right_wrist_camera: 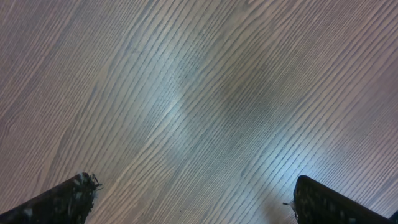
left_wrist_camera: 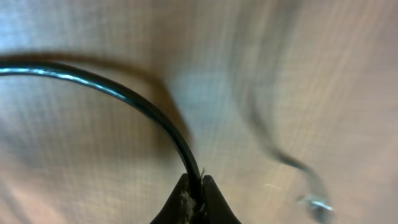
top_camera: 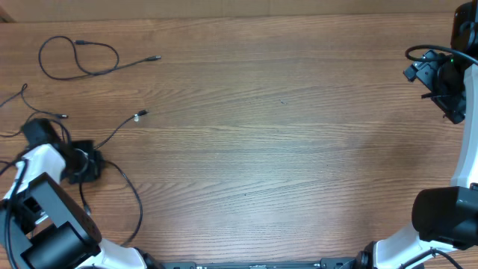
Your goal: Untangle cables
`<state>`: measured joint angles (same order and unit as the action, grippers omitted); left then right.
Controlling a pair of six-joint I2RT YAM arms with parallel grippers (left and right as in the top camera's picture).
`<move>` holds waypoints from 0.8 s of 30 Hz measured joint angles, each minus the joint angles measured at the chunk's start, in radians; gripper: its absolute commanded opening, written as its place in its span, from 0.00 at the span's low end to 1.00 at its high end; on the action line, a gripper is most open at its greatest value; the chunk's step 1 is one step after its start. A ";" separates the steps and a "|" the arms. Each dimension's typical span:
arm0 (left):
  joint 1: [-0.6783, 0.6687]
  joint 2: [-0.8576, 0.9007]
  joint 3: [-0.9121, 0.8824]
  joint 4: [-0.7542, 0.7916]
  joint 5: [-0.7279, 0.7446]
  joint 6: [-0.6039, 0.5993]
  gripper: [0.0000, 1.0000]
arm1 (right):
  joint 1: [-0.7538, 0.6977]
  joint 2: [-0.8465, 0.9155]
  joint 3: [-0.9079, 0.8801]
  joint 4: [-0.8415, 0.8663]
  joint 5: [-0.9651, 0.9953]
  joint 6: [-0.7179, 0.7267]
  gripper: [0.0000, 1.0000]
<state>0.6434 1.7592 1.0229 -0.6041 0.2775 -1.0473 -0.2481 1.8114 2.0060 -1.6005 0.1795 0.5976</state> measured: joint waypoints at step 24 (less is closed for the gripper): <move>0.222 0.000 0.154 0.106 0.454 -0.454 0.04 | 0.000 0.000 0.000 0.000 0.000 0.000 1.00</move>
<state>0.8654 1.7592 1.1770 -0.4984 0.7319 -1.5009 -0.2481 1.8114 2.0060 -1.6009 0.1799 0.5976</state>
